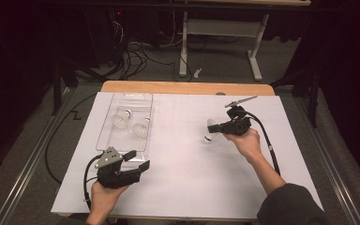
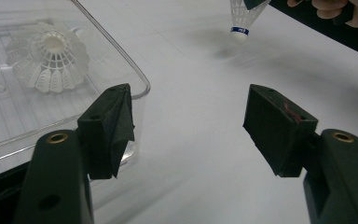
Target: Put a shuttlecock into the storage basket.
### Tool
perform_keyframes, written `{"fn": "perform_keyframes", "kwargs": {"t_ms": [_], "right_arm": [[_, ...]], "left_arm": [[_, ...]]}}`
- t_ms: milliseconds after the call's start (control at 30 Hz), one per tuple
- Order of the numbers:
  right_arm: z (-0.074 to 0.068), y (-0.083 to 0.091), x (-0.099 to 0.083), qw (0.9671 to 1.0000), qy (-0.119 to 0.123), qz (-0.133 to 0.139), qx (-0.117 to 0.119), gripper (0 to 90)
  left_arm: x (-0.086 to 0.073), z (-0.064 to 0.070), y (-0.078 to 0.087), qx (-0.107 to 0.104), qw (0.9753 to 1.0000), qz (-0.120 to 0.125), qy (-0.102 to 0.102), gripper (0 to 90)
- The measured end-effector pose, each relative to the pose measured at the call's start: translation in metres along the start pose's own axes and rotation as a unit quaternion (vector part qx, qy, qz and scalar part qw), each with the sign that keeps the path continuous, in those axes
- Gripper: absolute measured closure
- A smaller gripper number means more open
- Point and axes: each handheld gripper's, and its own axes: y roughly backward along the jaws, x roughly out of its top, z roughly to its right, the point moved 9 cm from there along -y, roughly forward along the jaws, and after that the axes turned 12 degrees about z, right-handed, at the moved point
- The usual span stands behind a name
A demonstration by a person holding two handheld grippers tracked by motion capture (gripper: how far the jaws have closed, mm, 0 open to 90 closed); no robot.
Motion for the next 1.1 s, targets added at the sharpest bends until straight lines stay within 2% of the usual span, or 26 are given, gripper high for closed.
{"fn": "perform_keyframes", "kwargs": {"t_ms": [433,567,733,1100], "right_arm": [[-0.009,0.000,-0.004,0.9998,-0.003,0.004,0.018,90.0],[-0.012,-0.001,-0.003,0.9997,-0.001,0.006,0.023,90.0],[-0.014,-0.001,-0.003,0.9996,0.002,0.006,0.027,90.0],[-0.017,-0.002,-0.003,0.9995,-0.001,0.005,0.032,90.0]], "left_arm": [[0.011,0.012,-0.014,-0.017,0.9998,-0.003,-0.009,33.9],[0.014,0.017,-0.019,-0.028,0.9996,-0.004,-0.006,33.9],[0.016,0.016,-0.025,-0.025,0.9996,-0.007,-0.011,34.0],[0.022,0.017,-0.037,-0.032,0.9993,-0.016,-0.005,34.2]]}}
